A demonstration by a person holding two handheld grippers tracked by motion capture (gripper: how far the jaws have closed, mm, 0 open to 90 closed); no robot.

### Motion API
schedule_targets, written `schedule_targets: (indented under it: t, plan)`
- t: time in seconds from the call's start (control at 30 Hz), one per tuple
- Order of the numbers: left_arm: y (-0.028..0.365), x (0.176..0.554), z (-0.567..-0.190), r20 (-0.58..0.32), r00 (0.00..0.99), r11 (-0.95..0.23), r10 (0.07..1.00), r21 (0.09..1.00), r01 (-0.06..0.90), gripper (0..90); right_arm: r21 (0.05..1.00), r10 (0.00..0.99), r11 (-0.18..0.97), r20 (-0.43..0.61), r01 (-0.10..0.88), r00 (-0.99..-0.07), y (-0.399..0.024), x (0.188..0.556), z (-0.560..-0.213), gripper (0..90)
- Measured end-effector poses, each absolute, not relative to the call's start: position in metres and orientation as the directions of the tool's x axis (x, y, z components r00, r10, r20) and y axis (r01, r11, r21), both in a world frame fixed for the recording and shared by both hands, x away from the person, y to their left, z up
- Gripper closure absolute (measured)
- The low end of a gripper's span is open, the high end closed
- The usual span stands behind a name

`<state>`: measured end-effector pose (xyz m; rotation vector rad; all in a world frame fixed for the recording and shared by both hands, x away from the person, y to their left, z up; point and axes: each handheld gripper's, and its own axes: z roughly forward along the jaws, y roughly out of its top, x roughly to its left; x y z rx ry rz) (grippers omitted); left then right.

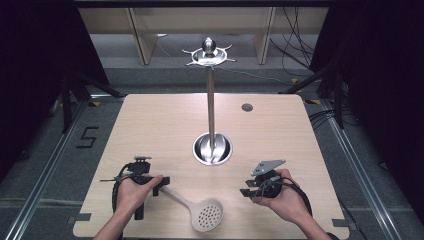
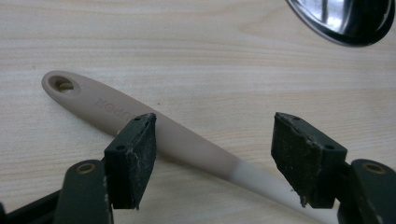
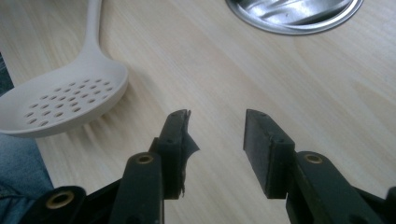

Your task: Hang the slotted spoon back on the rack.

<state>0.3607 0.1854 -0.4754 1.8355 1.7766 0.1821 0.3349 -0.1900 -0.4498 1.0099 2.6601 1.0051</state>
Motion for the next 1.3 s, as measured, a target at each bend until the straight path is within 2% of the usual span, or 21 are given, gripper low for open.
schedule_targets:
  t: [0.1, 0.47, 0.87, 1.0, 1.3]
  plan:
    - [0.187, 0.359, -0.476, -0.275, 0.100, 0.042, 0.956, 0.468, 0.883, 30.7, 0.617, 0.620, 0.579, 0.091, 0.533, -0.779, -0.191, 0.335, -0.450, 60.4]
    - [0.184, 0.358, -0.483, -0.264, 0.041, 0.078, 0.964, 0.428, 0.900, 28.6, 0.597, 0.626, 0.572, 0.125, 0.562, -0.770, -0.192, 0.337, -0.451, 59.8]
    - [0.177, 0.364, -0.483, -0.235, 0.040, 0.063, 0.971, 0.418, 0.906, 26.3, 0.569, 0.619, 0.586, 0.145, 0.577, -0.772, -0.189, 0.337, -0.456, 58.3]
    - [0.175, 0.359, -0.484, -0.256, 0.041, 0.065, 0.966, 0.391, 0.918, 29.3, 0.586, 0.623, 0.576, 0.138, 0.570, -0.770, -0.189, 0.337, -0.457, 58.2]
    - [0.169, 0.368, -0.488, -0.233, 0.035, 0.058, 0.972, 0.380, 0.923, 26.8, 0.584, 0.626, 0.575, 0.138, 0.573, -0.768, -0.191, 0.338, -0.457, 58.2]
